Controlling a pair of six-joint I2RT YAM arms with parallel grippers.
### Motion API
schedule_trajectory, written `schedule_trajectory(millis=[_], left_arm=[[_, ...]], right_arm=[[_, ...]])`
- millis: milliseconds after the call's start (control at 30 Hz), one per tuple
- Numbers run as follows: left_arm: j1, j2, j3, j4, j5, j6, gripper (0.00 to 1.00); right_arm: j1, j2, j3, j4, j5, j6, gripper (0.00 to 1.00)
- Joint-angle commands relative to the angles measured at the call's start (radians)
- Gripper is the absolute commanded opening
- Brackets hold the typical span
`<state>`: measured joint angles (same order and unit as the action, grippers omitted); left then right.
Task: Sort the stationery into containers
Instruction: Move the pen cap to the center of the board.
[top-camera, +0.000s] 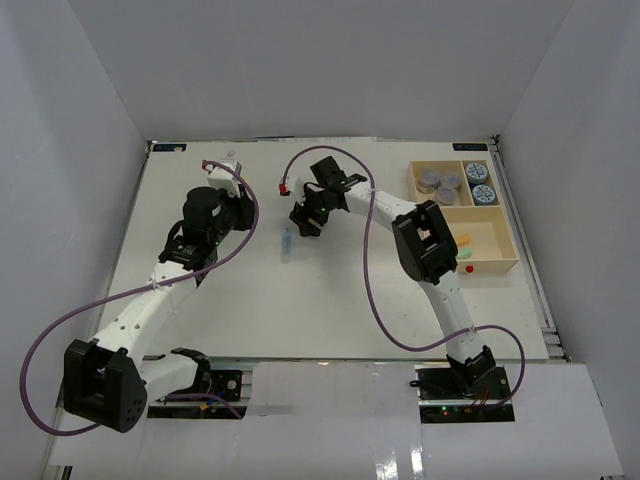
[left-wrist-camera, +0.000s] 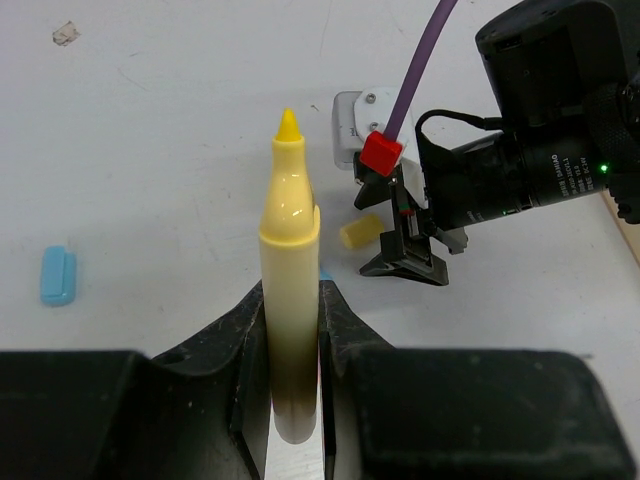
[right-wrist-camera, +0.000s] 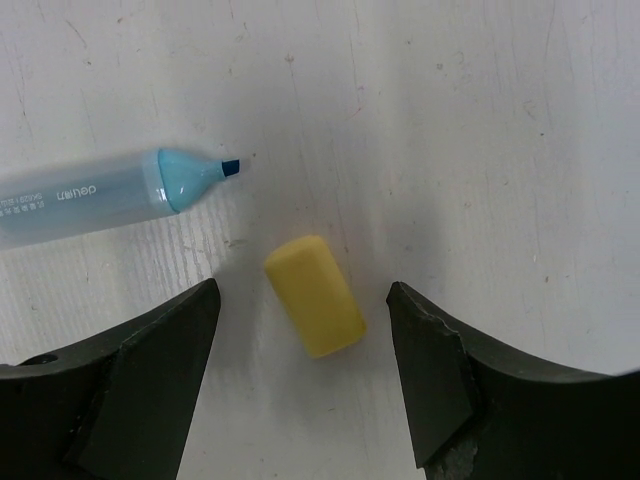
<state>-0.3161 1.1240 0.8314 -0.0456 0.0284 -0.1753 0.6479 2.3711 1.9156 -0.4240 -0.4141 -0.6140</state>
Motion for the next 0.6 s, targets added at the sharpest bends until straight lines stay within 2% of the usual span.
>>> schedule_trajectory(millis=[0, 133, 300, 367, 500, 567], left_arm=[[0.006, -0.004, 0.034, 0.006, 0.01, 0.01, 0.11], [0.006, 0.005, 0.034, 0.006, 0.011, 0.013, 0.11], [0.006, 0.007, 0.037, 0.006, 0.018, 0.013, 0.11], [0.006, 0.007, 0.037, 0.004, 0.019, 0.013, 0.11], [0.005, 0.003, 0.037, 0.004, 0.024, 0.011, 0.11], [0.005, 0.002, 0.038, 0.004, 0.027, 0.01, 0.11]], right_arm=[[0.001, 0.046, 0.04, -0.022, -0.014, -0.049, 0.74], [0.002, 0.073, 0.065, -0.048, -0.017, -0.059, 0.71], [0.006, 0.059, 0.03, -0.061, -0.012, -0.047, 0.56], [0.004, 0.028, -0.019, -0.038, 0.011, -0.018, 0.48], [0.006, -0.064, -0.174, 0.065, 0.054, 0.075, 0.38], [0.004, -0.129, -0.291, 0.12, 0.075, 0.111, 0.28]])
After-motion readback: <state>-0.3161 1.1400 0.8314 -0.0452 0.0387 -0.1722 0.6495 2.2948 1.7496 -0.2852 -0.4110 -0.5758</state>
